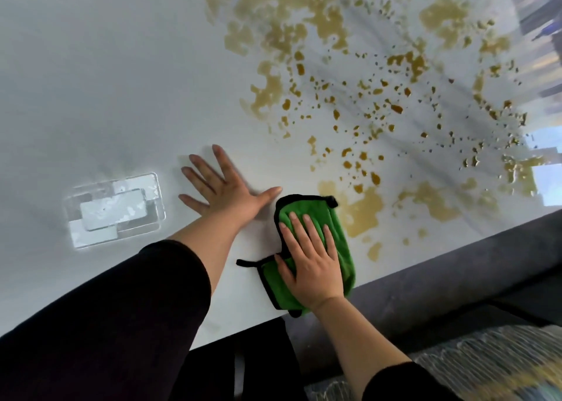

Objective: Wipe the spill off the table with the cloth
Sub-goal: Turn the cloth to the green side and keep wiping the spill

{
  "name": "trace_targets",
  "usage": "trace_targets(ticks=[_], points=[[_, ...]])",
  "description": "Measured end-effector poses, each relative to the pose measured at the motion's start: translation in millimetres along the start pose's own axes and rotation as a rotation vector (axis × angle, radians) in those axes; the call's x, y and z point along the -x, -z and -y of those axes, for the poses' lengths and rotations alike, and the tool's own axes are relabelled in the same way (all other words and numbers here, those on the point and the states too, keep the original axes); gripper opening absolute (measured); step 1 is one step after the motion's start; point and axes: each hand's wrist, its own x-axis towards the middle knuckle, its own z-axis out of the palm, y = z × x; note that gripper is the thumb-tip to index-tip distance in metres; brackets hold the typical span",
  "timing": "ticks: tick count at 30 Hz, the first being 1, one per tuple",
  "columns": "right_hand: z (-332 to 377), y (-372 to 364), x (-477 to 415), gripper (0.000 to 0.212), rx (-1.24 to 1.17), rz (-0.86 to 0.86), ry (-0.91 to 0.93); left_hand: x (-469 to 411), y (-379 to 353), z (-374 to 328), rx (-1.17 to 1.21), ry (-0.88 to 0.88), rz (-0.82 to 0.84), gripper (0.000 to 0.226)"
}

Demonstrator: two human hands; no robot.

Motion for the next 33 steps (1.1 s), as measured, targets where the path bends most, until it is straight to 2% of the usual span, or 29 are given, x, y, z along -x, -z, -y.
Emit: trace_targets(ticks=[6, 10, 15, 19, 24, 29, 31, 33], points=[[-70, 16, -12, 0.061, 0.053, 0.026, 0.010, -1, -1, 0, 0.004, 0.008, 0.017, 0.147], [-97, 29, -53, 0.060, 0.107, 0.023, 0.034, -1, 0, 0, -0.007, 0.018, 0.034, 0.146], [-107, 46, -102, 0.061, 0.108, 0.011, -0.055, 1, 2, -3, -0.023, 0.036, 0.048, 0.146], [-106, 35, -71, 0.064, 0.087, 0.003, -0.086, 3, 2, -4, -0.026, 0.058, 0.043, 0.146], [-124, 18, -8, 0.066, 0.085, 0.036, 0.092, 5, 2, -6, -0.028, 0.065, 0.035, 0.147], [-164, 38, -52, 0.063, 0.183, 0.093, 0.471, 6, 2, -7, -0.040, 0.066, 0.038, 0.146], [-177, 50, -89, 0.062, 0.215, 0.090, 0.480, 6, 2, -7, -0.050, 0.070, 0.033, 0.146], [-179, 60, -116, 0.061, 0.209, 0.080, 0.373, 6, 2, -7, -0.049, 0.072, 0.034, 0.146]])
